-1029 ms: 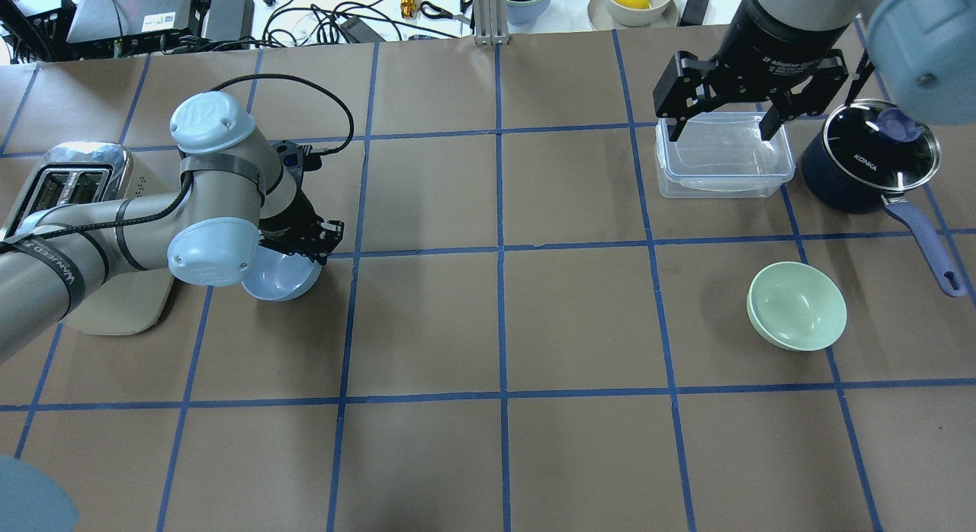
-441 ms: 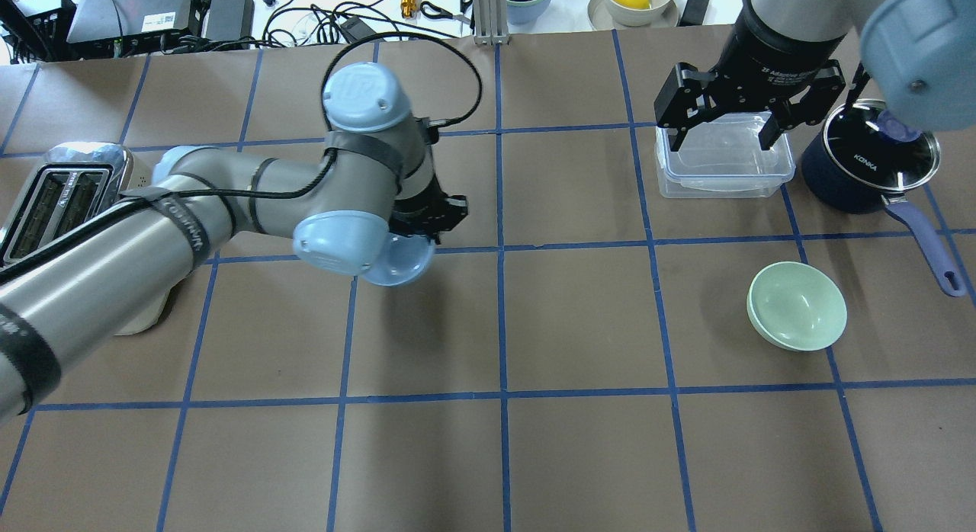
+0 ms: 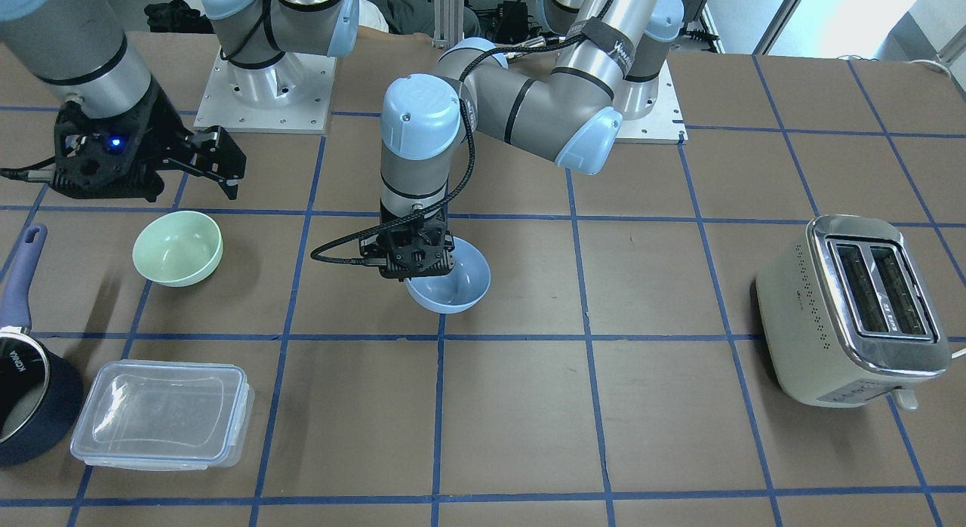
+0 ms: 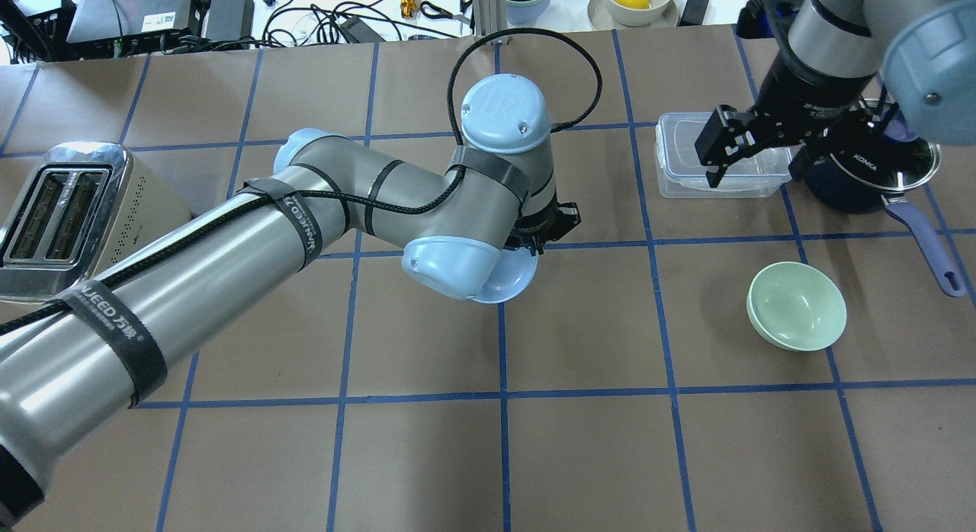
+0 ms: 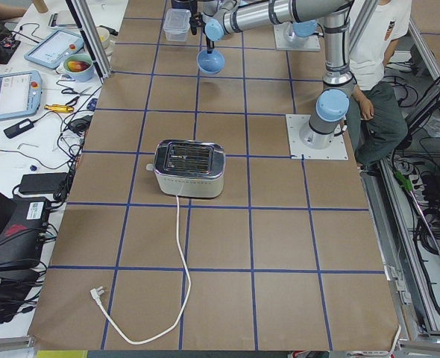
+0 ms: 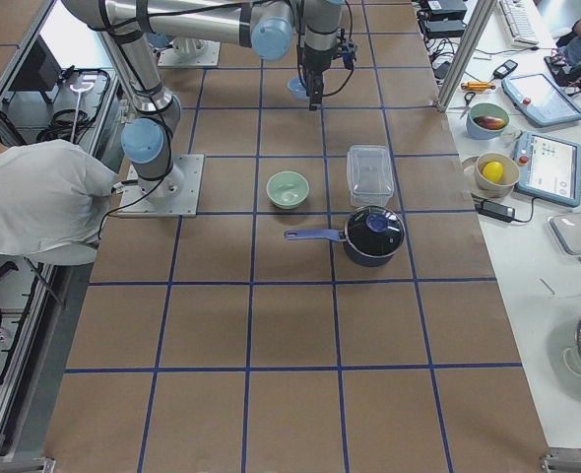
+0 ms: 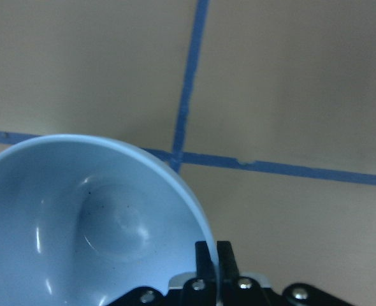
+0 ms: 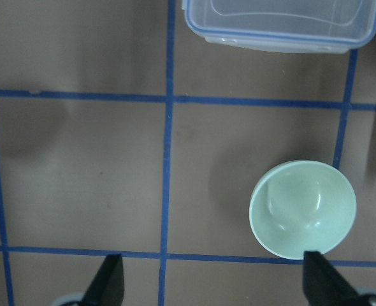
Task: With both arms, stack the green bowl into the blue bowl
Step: 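Slide the blue bowl to center with left gripper while right reaches green bowl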
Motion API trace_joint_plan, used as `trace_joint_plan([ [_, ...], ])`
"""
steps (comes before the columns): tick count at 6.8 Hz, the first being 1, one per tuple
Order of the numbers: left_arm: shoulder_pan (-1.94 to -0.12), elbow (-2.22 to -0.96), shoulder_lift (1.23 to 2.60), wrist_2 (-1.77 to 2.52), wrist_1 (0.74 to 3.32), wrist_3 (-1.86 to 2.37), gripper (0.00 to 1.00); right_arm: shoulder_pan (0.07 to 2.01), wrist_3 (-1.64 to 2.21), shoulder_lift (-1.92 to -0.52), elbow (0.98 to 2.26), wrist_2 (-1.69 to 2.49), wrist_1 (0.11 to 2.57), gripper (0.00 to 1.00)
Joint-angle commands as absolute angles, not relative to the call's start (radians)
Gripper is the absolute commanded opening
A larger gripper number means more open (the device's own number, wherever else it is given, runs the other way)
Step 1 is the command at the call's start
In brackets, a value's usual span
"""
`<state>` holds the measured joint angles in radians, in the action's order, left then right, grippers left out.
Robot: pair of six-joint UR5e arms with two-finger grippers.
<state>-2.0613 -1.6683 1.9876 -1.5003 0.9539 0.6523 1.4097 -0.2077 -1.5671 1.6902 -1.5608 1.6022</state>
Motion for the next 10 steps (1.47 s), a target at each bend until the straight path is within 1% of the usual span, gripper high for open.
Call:
trace_joint_plan([
  [1, -2.072, -1.661, 2.023, -1.544, 0.954, 0.657, 0.0, 1.211, -0.431, -1.572, 1.852, -1.56, 1.685, 1.0],
  [3, -2.077, -1.658, 2.069, -1.589, 0.951, 0.64, 0.0, 1.075, -0.517, -1.565, 2.022, -1.563, 1.927, 1.0],
  [4, -2.077, -1.657, 2.08, -1.588, 0.945, 0.647, 0.11, 0.99, -0.578, -1.56, 2.105, -1.546, 2.027, 1.0],
  [5, -2.077, -1.658, 2.072, -1.582, 0.863, 0.596, 0.82, 0.958, -0.597, -1.537, 2.17, -1.546, 2.148, 1.0],
  [6, -2.059, -1.645, 2.048, -1.56, 0.833, 0.384, 1.0, 0.956, -0.588, -1.501, 2.178, -1.543, 2.164, 0.96],
  [7, -2.025, -1.629, 2.013, -1.56, 0.871, 0.385, 1.0, 0.956, -0.581, -1.467, 2.18, -1.545, 2.186, 0.88],
  [8, -1.969, -1.623, 1.953, -1.537, 0.937, 0.382, 1.0, 0.956, -0.581, -1.447, 2.186, -1.546, 2.201, 0.56],
  [9, -1.883, -1.597, 1.881, -1.49, 1.048, 0.367, 1.0, 0.956, -0.58, -1.444, 2.187, -1.552, 2.2, 0.06],
  [10, -1.779, -1.553, 1.812, -1.461, 1.2, 0.304, 1.0, 0.956, -0.58, -1.443, 2.187, -1.554, 2.2, 0.0],
])
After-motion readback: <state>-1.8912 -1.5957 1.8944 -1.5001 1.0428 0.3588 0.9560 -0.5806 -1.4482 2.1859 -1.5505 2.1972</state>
